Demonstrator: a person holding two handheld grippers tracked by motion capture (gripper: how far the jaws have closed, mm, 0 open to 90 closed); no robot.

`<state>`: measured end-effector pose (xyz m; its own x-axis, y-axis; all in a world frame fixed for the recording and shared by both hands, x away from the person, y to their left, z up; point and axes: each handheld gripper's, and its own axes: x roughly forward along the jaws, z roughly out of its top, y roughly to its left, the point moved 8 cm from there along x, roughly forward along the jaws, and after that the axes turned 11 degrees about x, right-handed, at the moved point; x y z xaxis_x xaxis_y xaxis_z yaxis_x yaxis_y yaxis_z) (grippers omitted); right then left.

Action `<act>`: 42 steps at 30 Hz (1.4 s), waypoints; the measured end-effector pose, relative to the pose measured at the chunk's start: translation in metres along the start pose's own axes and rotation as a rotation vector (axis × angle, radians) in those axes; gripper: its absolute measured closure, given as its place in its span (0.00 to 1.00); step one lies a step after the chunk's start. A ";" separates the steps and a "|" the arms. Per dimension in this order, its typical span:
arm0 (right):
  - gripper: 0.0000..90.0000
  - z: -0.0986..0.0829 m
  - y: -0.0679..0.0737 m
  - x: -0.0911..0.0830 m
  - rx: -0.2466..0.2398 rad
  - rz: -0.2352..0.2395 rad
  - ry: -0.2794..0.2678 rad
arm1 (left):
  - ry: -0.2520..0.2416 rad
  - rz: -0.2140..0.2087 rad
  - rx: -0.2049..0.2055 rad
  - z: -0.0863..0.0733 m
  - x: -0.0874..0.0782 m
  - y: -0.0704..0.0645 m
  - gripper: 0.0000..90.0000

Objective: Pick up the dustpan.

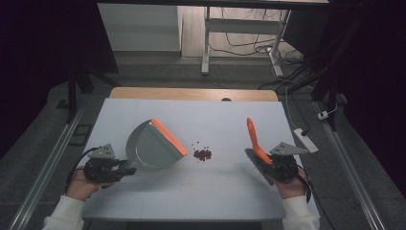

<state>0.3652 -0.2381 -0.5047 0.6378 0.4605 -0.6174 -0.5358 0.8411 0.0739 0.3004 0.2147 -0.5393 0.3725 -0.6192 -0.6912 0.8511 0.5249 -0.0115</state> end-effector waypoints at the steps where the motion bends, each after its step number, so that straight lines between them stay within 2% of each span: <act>1: 0.78 0.001 0.000 0.001 -0.001 0.000 -0.001 | 0.005 -0.001 0.001 0.000 0.000 -0.001 0.69; 9: 0.78 0.009 0.008 0.003 -0.012 0.007 -0.010 | 0.035 -0.034 0.013 0.003 -0.002 -0.005 0.69; 12: 0.78 0.014 0.012 0.007 -0.022 0.014 -0.010 | 0.052 -0.029 0.032 0.010 -0.002 -0.002 0.68; 15: 0.78 0.021 0.017 0.013 -0.043 0.020 -0.010 | 0.032 -0.024 0.021 0.018 -0.001 0.003 0.69; 19: 0.78 0.032 0.024 0.020 -0.054 0.035 -0.013 | 0.044 -0.033 0.024 0.023 0.003 0.006 0.69; 22: 0.78 0.039 0.028 0.027 -0.056 0.041 -0.017 | 0.058 -0.048 0.027 0.022 0.009 0.005 0.69; 28: 0.78 0.055 0.031 0.039 -0.041 0.046 -0.041 | 0.072 -0.099 0.069 0.019 0.017 -0.005 0.69; 34: 0.78 0.066 0.029 0.045 -0.028 0.035 -0.054 | 0.090 -0.110 0.080 0.018 0.020 -0.010 0.69; 40: 0.78 0.077 0.030 0.055 -0.016 0.057 -0.066 | 0.110 -0.136 0.086 0.016 0.023 -0.013 0.69; 42: 0.78 0.080 0.032 0.059 -0.029 0.070 -0.070 | 0.118 -0.148 0.092 0.015 0.025 -0.014 0.69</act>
<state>0.4297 -0.1610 -0.4755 0.6346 0.5375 -0.5553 -0.5958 0.7979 0.0915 0.3035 0.1832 -0.5459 0.1992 -0.6102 -0.7668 0.9257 0.3739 -0.0570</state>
